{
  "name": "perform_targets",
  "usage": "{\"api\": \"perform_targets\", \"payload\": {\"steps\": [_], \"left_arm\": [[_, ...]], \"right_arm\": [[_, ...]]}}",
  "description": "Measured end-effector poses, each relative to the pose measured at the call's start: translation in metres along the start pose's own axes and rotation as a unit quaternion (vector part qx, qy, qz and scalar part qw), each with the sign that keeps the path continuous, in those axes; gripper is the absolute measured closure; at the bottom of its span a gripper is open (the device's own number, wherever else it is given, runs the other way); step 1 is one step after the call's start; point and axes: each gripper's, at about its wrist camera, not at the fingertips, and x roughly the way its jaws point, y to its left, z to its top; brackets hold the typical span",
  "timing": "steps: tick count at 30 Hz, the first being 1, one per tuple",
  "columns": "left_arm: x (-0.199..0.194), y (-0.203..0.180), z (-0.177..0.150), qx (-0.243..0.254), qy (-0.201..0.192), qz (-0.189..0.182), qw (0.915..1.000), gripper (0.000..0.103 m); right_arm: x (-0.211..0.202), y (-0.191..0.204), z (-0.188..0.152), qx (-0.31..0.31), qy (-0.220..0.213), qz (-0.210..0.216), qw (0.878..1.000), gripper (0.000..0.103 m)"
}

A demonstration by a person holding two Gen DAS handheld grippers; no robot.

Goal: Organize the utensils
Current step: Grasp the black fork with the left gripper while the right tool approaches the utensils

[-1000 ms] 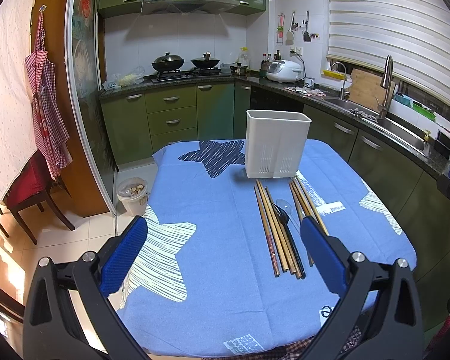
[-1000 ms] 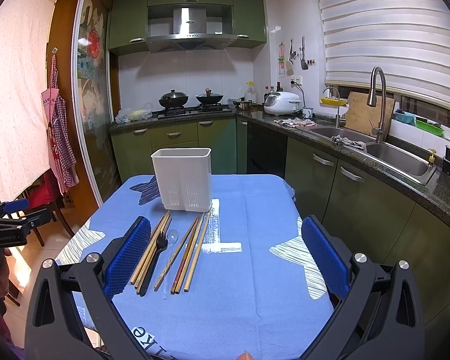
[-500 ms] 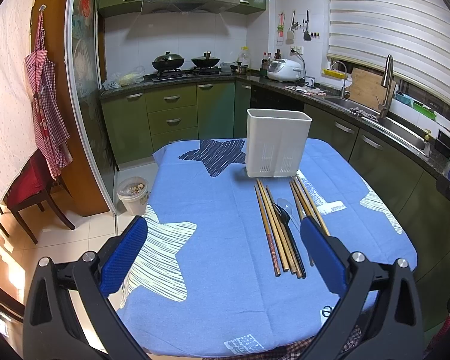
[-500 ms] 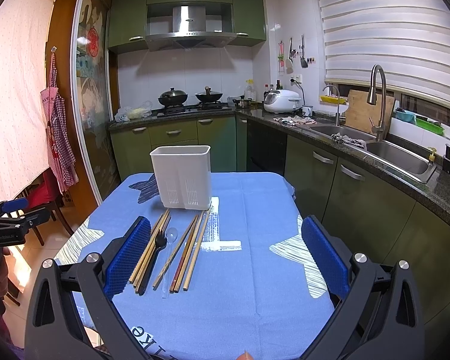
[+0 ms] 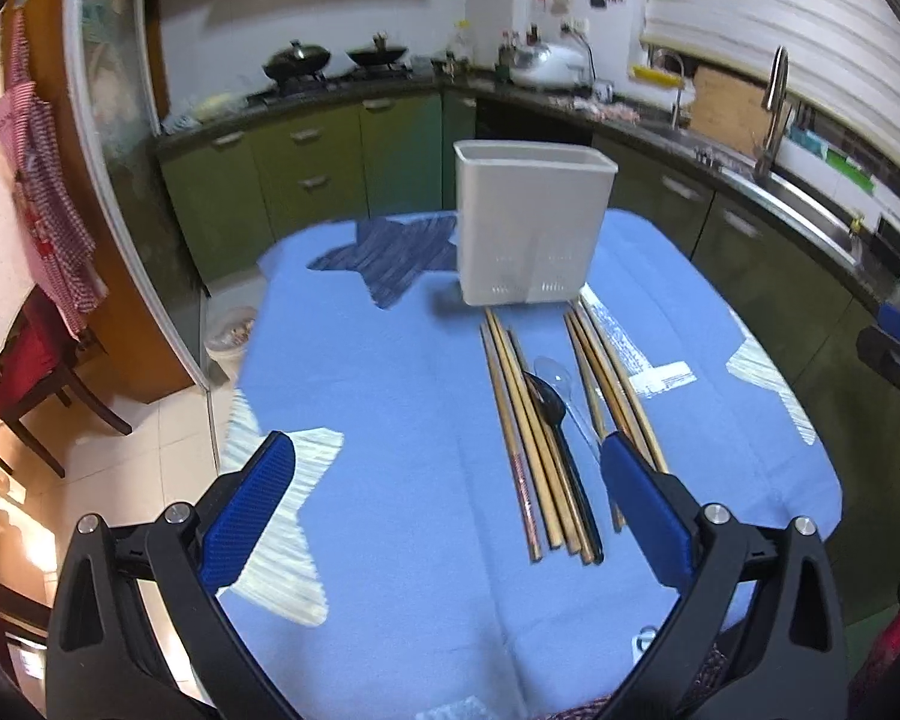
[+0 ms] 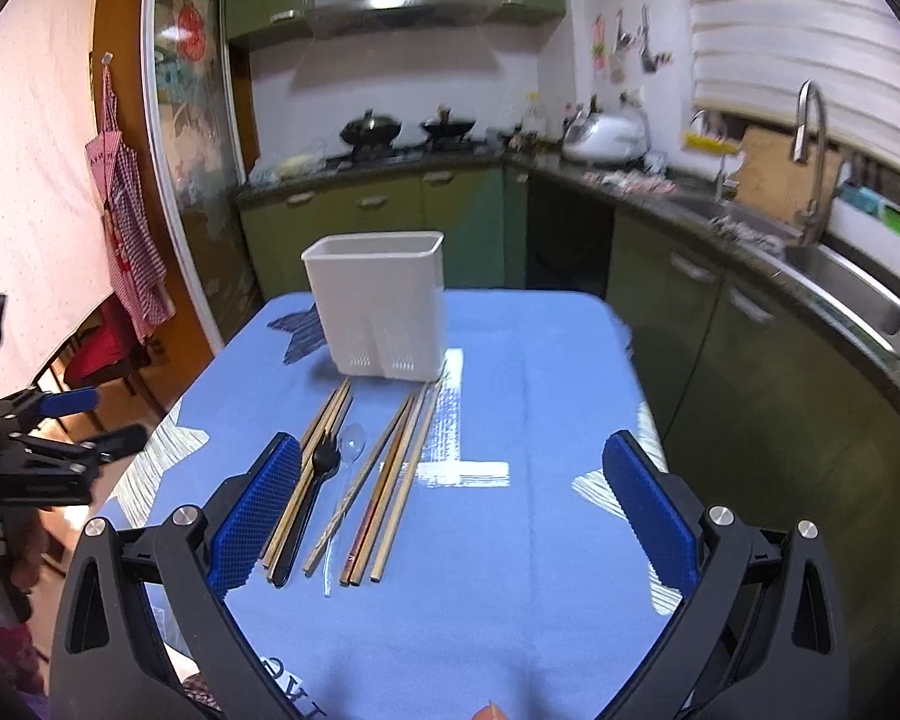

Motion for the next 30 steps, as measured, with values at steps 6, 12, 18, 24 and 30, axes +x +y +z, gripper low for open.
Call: {"api": "perform_targets", "payload": {"steps": [6,12,18,24,30], "left_arm": [[0.06,-0.017,0.022,-0.018,0.09,-0.041,0.9949,0.006],[0.114,-0.037,0.027,-0.024,0.175,-0.051,0.983,0.021],[0.14,-0.055,0.028,-0.012,0.218,-0.044,0.9748,0.036],[0.158,-0.063,0.028,-0.024,0.251,-0.058,0.966,0.058],[0.168,-0.068,0.028,-0.029,0.261,-0.063,0.9628,0.066]], "right_arm": [[0.058,-0.009,0.024,-0.01,0.074,0.014,0.997,0.004],[0.113,-0.02,0.031,0.002,0.146,0.032,0.989,0.004],[0.141,-0.026,0.029,0.013,0.173,0.051,0.984,0.004],[0.143,-0.027,0.027,0.014,0.177,0.063,0.982,0.004],[0.14,-0.028,0.025,0.017,0.174,0.065,0.982,0.004]]}}
